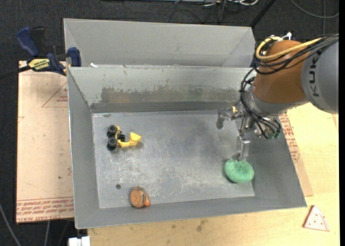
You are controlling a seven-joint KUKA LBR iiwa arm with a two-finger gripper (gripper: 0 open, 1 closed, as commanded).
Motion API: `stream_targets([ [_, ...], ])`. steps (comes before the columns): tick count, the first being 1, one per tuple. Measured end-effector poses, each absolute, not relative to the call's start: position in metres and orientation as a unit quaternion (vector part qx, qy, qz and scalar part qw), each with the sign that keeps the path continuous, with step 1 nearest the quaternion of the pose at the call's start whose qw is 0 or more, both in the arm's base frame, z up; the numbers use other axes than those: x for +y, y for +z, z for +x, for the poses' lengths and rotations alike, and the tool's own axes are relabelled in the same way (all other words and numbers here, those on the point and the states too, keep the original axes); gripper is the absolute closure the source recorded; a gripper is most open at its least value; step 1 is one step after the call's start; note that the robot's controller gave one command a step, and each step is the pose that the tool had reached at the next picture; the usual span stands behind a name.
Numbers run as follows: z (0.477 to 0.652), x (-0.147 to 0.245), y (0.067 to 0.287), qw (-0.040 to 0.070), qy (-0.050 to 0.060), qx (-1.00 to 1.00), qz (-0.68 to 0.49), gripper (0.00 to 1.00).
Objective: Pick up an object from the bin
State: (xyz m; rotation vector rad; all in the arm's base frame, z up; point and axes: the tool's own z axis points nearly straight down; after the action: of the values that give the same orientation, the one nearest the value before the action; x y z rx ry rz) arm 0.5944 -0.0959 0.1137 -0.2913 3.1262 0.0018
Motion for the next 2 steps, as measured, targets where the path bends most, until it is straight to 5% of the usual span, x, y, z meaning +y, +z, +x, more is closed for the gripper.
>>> stream_targets([
  [1, 0.5521, -0.1133, 0.0816, 0.002, 0.000, 0.998, -0.070, 0.00],
  [2, 0.5460, -0.1074, 0.0734, 0.000, 0.000, 0.967, -0.253, 1.00],
])
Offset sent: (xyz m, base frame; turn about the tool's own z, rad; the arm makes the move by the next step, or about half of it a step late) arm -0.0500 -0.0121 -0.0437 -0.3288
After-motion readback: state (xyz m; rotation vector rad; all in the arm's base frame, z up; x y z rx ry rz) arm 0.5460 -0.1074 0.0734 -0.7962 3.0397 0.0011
